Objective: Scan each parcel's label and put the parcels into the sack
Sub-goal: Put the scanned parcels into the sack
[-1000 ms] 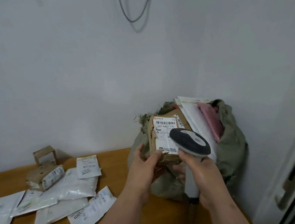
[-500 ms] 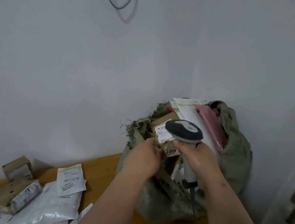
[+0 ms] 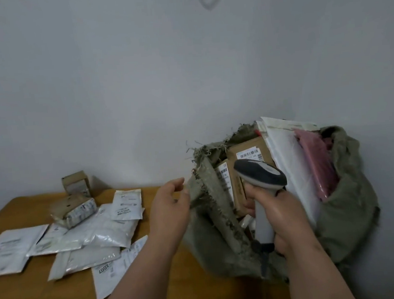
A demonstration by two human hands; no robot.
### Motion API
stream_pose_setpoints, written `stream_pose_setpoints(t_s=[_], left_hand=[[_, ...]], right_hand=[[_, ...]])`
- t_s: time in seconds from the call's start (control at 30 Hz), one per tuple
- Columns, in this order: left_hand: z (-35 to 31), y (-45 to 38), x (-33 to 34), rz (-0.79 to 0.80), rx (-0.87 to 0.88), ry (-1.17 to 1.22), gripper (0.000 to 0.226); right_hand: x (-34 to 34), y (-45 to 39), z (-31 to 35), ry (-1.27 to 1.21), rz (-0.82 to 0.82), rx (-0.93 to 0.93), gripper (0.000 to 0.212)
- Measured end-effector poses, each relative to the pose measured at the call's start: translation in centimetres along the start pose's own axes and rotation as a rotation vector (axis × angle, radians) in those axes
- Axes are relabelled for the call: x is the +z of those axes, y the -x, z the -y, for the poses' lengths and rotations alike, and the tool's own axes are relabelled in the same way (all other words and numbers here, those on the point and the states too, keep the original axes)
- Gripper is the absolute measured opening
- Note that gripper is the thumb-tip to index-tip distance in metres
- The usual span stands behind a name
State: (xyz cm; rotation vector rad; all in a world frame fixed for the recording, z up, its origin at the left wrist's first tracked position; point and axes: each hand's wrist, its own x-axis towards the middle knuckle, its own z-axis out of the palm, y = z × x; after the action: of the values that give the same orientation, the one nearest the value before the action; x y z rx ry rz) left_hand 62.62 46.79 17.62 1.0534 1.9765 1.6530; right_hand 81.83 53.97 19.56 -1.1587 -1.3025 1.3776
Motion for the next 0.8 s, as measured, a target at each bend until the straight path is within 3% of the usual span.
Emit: stream_pose_setpoints(t_s=[0.17,0.33,0.6,0.8], left_hand=[[2.2,1.4,-3.4,-0.058,-0.097,0.102,0.034],[4.8,2.9,-9.4,-0.063,-0.167,0.105,0.033],[12.5,4.5,-24.4,-0.107,-0.315,0.069,0.032],[16.5,3.8,-30.8,-0.132,-0.426,0.073,0.036]], right_hand=[[2.2,3.7,2.3,-0.038,0.126,-0.099,0.030],[9.0,8.3,1.5,0.046,0.223,-0.152,0.020],[23.2,13.8,-3.4,0.185,0.282,-0.082,0.018],[30.5,14.7,-4.4,0.170,0.335,-0.035,0.016]])
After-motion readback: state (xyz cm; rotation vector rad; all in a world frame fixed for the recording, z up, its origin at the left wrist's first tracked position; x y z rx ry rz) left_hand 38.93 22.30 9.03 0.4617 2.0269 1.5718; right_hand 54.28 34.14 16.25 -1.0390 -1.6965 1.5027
